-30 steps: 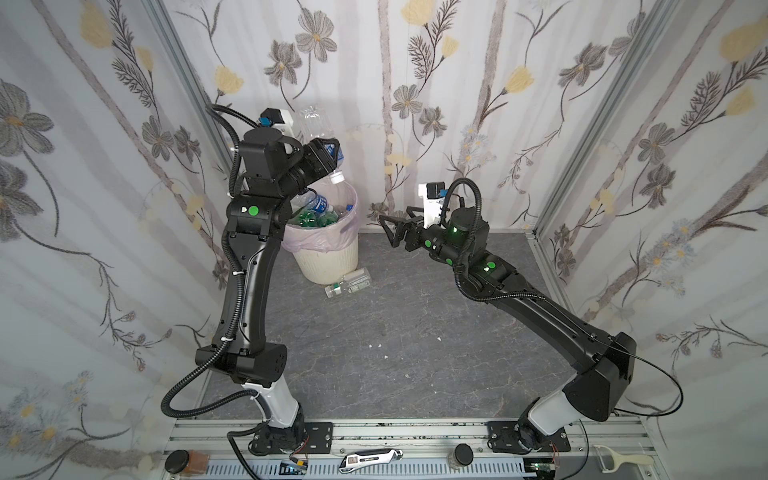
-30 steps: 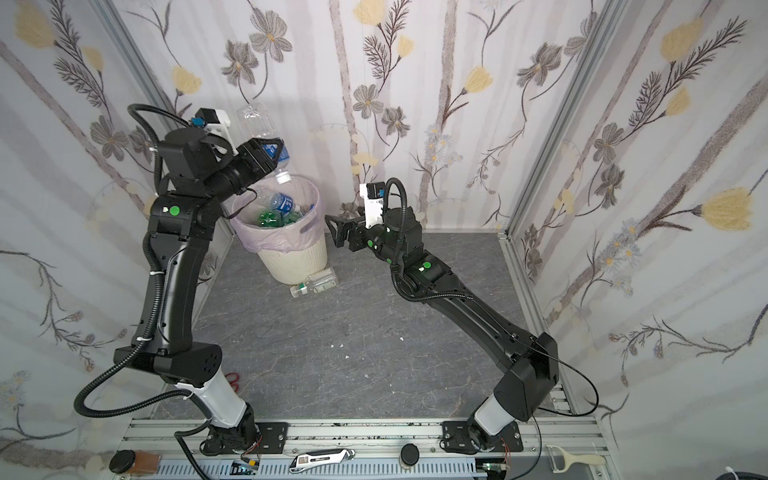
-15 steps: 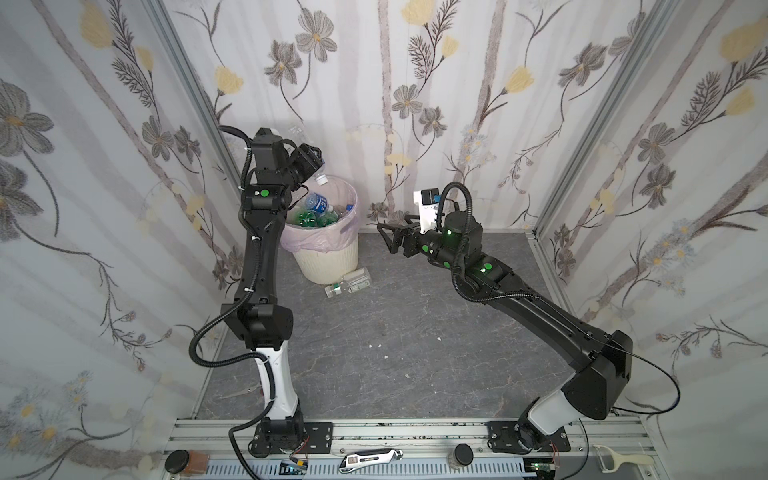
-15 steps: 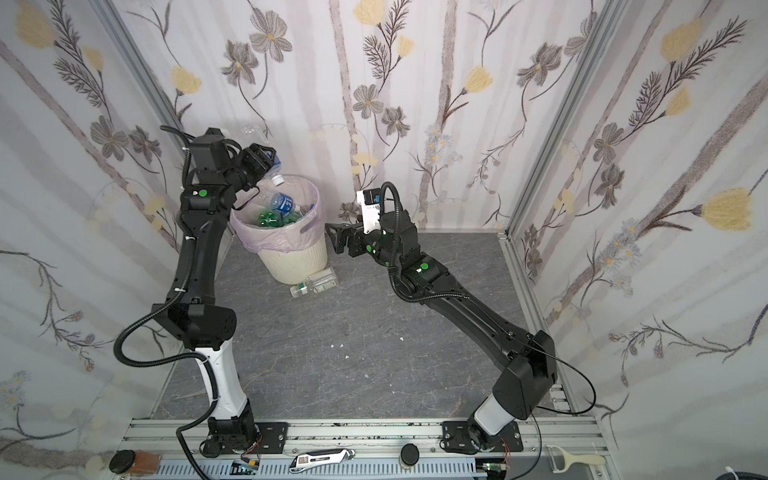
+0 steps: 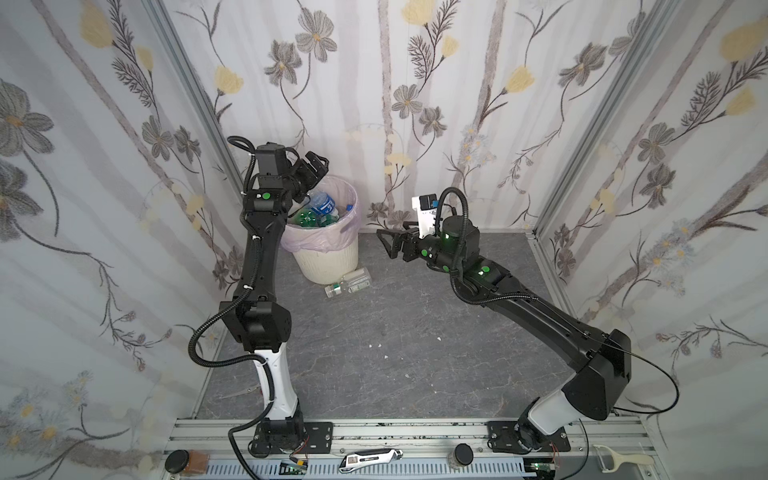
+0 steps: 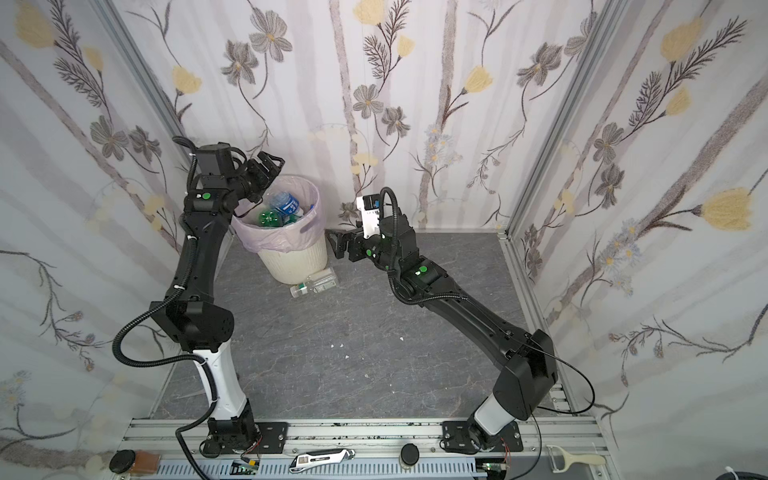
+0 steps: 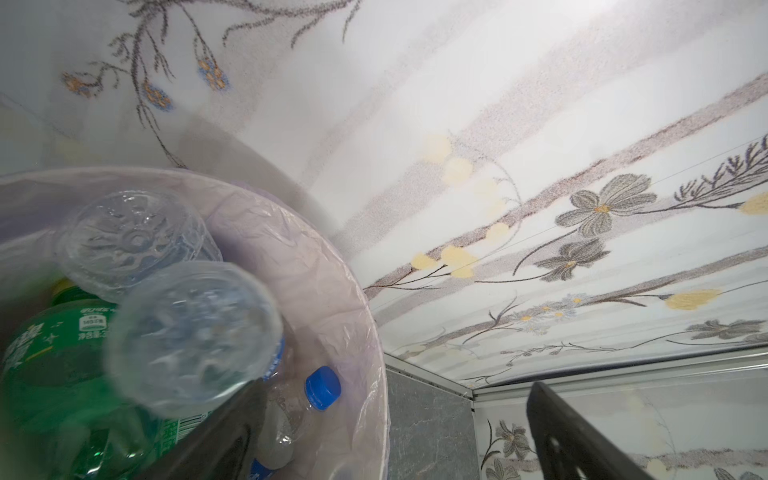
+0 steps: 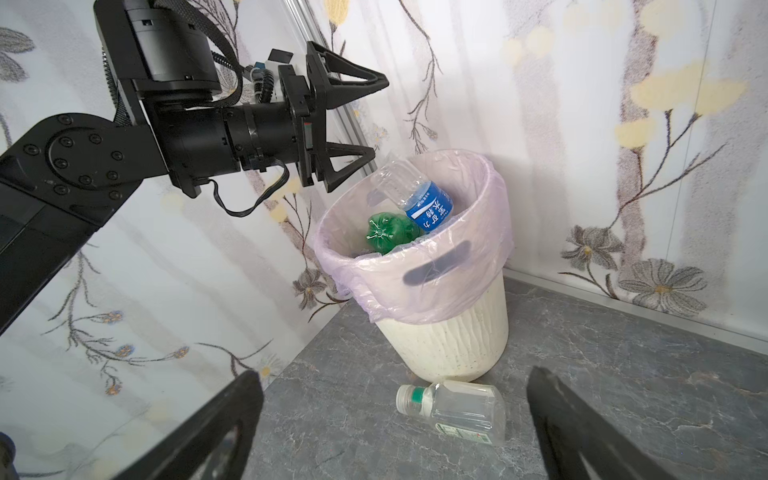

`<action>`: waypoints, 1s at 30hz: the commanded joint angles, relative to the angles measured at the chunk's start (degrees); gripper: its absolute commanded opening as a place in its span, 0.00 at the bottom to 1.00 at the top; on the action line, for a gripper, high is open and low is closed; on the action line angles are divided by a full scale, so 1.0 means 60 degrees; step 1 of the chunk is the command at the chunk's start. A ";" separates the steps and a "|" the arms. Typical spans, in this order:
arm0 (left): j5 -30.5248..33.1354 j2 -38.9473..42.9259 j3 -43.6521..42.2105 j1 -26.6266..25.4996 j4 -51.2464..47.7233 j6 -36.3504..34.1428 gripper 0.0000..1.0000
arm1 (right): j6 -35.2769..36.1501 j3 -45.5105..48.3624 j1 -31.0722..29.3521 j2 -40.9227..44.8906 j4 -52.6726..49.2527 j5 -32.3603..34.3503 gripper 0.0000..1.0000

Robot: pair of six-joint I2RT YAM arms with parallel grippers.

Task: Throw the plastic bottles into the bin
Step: 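Move the left gripper down toward the clear green-capped bottle beside the bin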

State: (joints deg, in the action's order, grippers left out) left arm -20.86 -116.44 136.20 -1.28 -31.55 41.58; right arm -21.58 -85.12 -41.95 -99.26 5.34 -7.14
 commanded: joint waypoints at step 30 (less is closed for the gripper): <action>0.1403 -0.0782 0.0275 0.0212 0.0220 -0.1147 1.00 | -0.0167 0.1106 -0.0040 0.0631 0.0550 0.0076 1.00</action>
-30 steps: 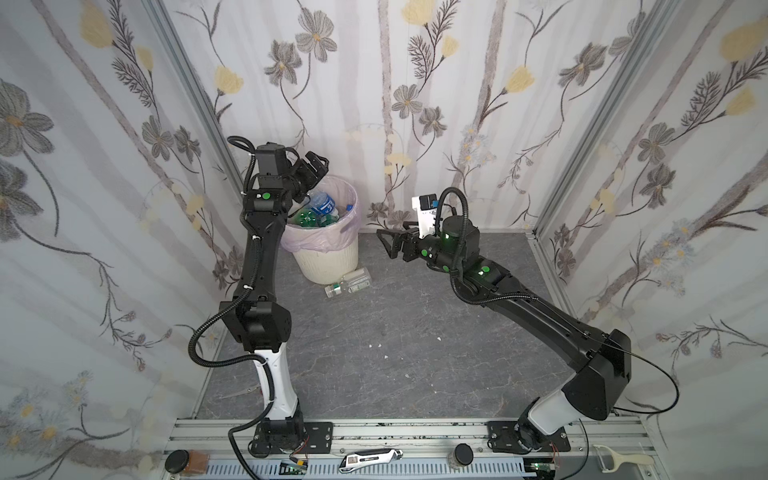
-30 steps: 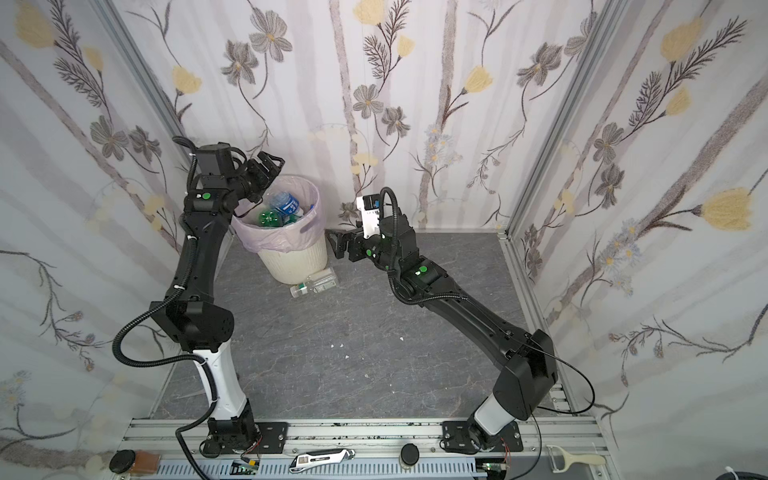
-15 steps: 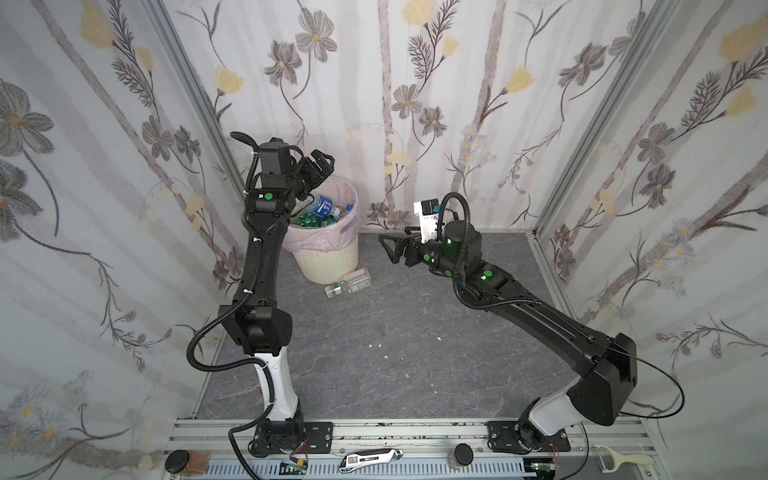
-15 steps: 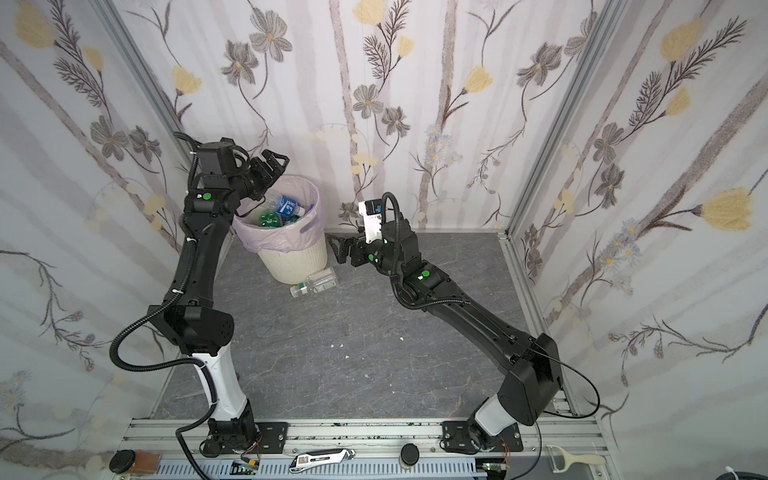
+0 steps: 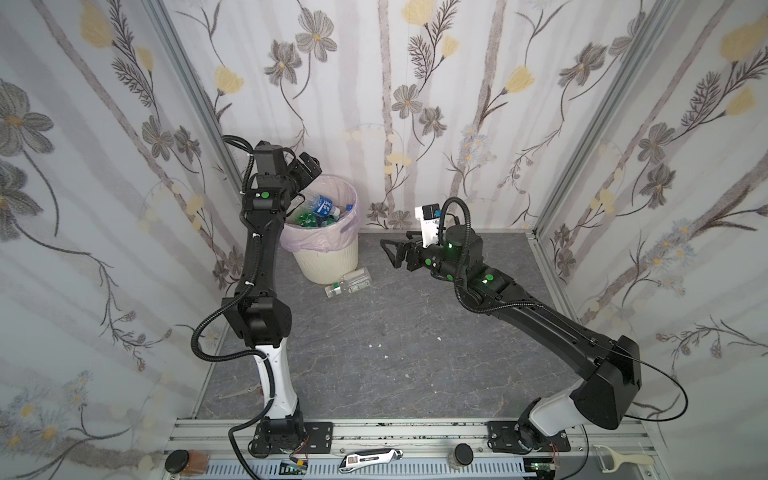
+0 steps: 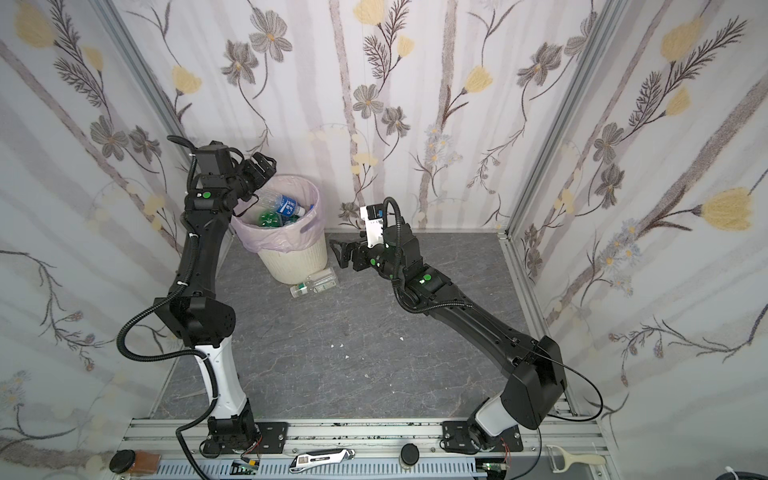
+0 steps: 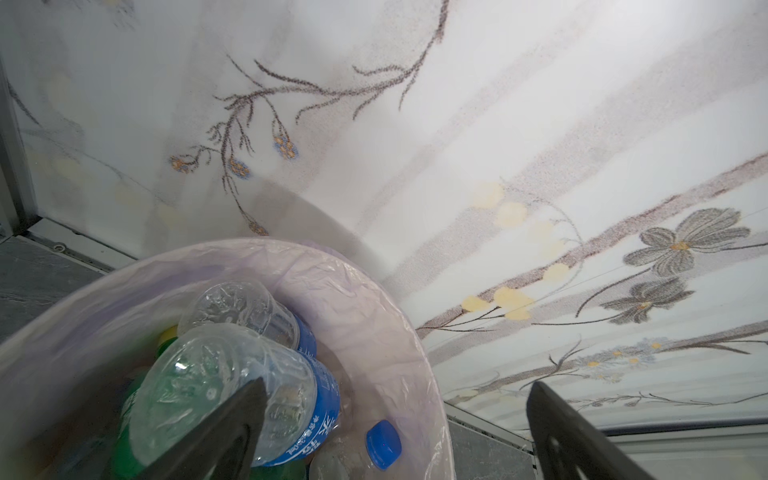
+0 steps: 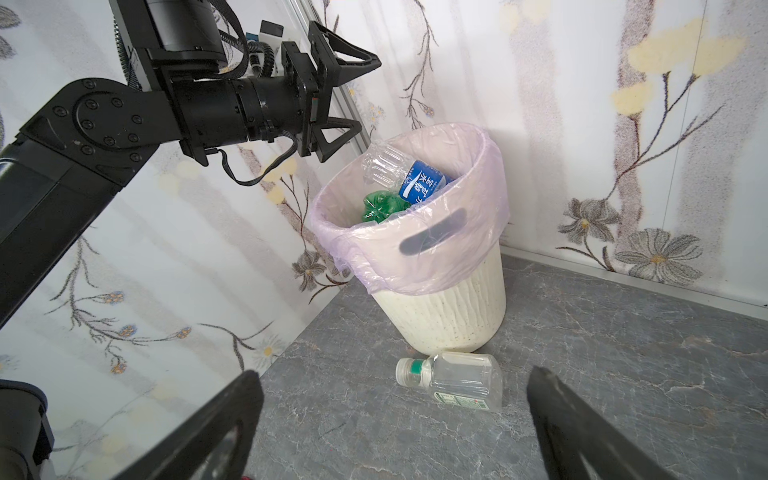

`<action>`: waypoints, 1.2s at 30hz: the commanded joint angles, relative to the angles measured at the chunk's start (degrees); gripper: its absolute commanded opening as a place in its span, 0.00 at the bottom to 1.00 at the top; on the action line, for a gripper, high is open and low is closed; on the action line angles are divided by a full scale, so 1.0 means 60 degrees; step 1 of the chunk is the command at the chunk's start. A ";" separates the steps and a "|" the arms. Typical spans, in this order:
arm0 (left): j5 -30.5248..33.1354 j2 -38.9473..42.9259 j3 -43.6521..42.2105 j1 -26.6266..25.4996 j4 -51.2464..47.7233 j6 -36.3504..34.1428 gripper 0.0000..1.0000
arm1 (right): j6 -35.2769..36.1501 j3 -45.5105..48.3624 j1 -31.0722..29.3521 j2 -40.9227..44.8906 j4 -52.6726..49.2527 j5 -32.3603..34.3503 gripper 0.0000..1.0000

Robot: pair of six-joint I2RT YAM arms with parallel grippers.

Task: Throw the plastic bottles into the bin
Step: 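Move the left gripper down toward the clear green-capped bottle beside the bin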

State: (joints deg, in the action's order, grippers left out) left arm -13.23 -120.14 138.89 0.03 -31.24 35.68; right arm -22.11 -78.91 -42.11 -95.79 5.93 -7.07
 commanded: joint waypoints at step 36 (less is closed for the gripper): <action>0.0013 0.2596 -0.3638 -0.2510 0.0180 -0.1782 1.00 | 0.0071 0.1360 -0.0002 0.1000 0.0651 0.0305 1.00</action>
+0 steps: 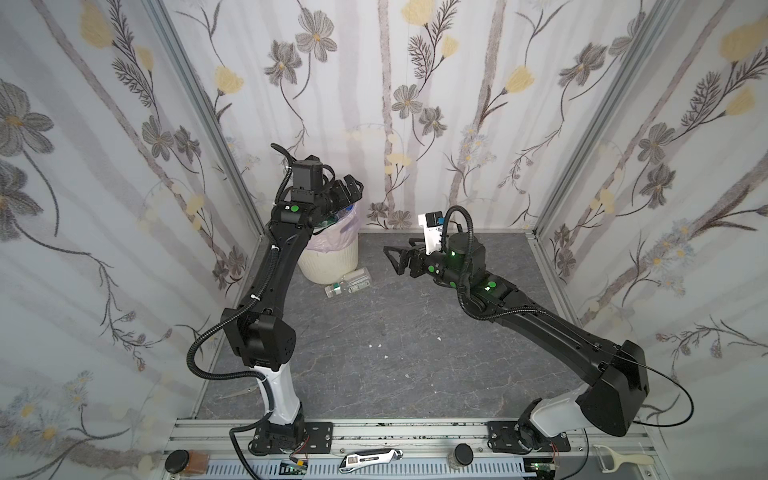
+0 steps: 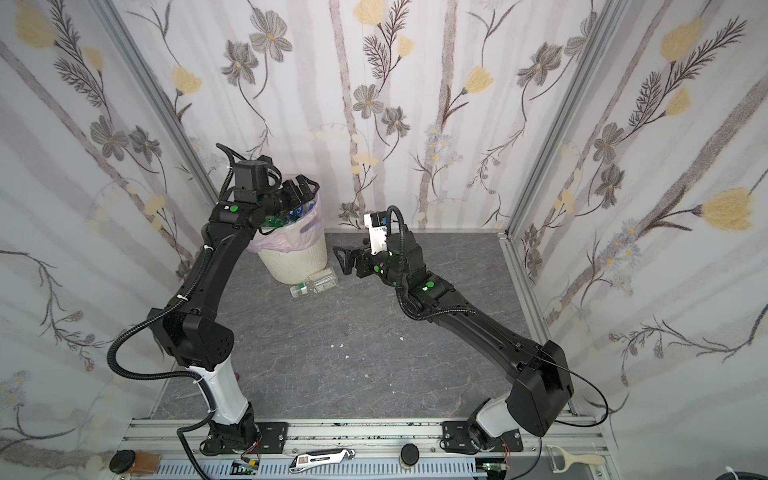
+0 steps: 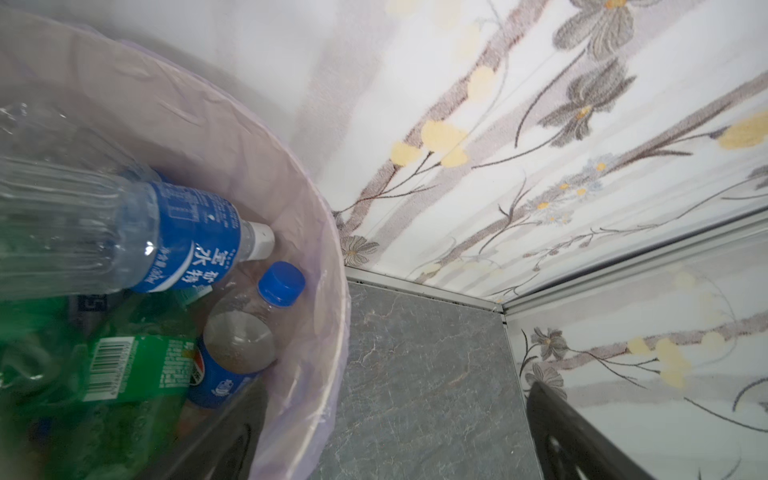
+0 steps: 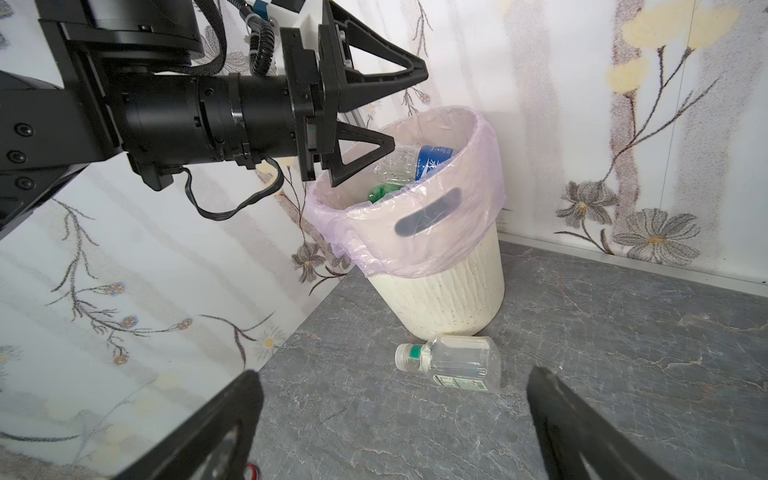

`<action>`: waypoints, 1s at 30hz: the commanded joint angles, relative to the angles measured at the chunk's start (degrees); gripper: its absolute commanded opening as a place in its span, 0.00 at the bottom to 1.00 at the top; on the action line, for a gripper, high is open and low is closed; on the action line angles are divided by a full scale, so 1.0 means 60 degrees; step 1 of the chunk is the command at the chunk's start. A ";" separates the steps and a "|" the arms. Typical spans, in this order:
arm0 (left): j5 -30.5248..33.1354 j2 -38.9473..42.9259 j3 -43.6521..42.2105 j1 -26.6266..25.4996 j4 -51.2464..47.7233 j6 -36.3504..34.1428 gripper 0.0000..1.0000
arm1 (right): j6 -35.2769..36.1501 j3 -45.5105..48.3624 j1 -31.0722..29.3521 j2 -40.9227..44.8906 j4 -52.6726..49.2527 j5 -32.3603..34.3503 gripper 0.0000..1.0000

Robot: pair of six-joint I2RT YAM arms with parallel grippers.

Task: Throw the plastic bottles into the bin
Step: 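Move the left gripper down toward the clear green-capped bottle beside the bin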

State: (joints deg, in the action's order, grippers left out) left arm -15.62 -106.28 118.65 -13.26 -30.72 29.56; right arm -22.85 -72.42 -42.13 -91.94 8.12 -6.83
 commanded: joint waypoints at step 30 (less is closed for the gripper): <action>0.6311 -0.0892 -0.4375 -0.3218 0.0010 -0.3734 1.00 | -0.0100 0.5464 0.1232 0.3909 0.0957 0.1112 1.00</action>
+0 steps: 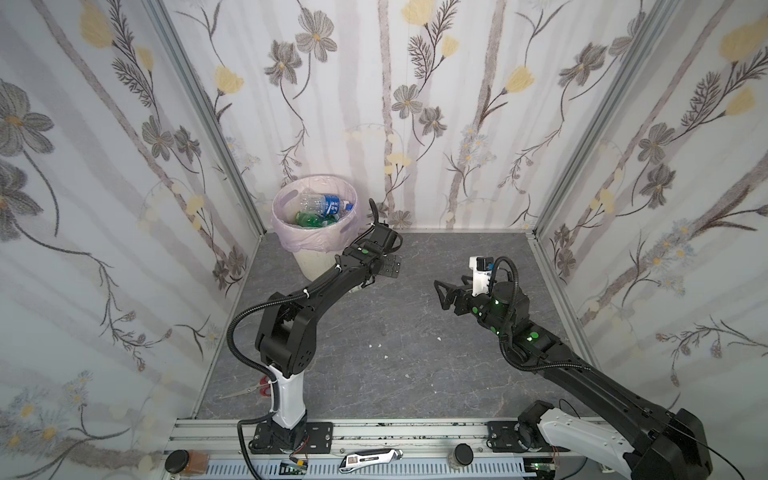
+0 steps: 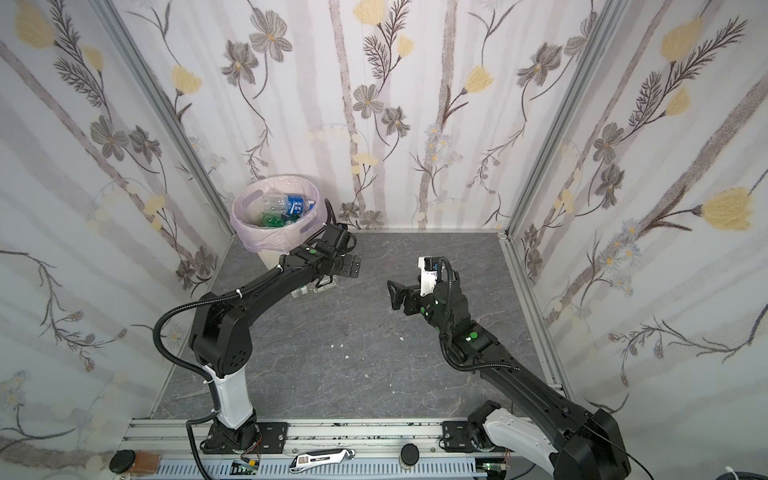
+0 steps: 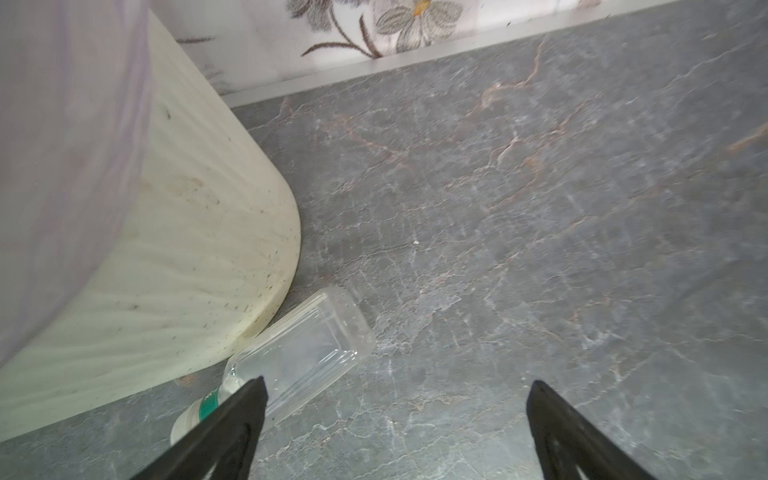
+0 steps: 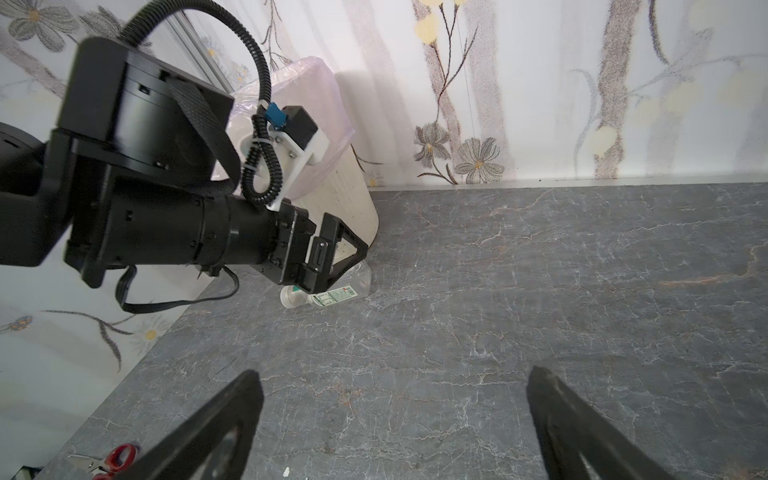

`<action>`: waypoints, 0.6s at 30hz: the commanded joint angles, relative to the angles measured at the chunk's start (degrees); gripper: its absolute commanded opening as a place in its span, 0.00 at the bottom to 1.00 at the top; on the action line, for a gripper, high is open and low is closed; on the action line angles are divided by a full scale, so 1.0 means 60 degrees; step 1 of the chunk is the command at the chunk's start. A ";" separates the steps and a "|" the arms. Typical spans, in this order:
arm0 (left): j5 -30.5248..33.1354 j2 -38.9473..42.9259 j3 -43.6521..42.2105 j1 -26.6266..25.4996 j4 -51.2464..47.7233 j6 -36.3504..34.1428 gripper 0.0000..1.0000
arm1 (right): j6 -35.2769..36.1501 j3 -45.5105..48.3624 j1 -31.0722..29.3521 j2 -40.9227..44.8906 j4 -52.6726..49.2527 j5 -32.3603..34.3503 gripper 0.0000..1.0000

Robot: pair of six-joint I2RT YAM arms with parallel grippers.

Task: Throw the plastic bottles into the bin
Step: 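Move the left gripper down toward the clear green-capped bottle beside the bin, then close the left gripper on the clear green-capped bottle's body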

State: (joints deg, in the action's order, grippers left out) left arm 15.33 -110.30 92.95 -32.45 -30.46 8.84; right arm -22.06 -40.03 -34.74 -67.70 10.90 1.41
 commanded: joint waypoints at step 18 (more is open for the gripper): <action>0.2689 -0.2151 0.0179 0.0141 -0.0139 -0.0506 1.00 | -0.0584 0.0200 -0.0012 -0.0976 0.0792 -0.1170 1.00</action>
State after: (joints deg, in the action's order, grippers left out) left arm 29.34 -122.61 93.25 -31.86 -31.53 5.98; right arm -25.02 -38.85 -34.76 -73.21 13.08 -4.62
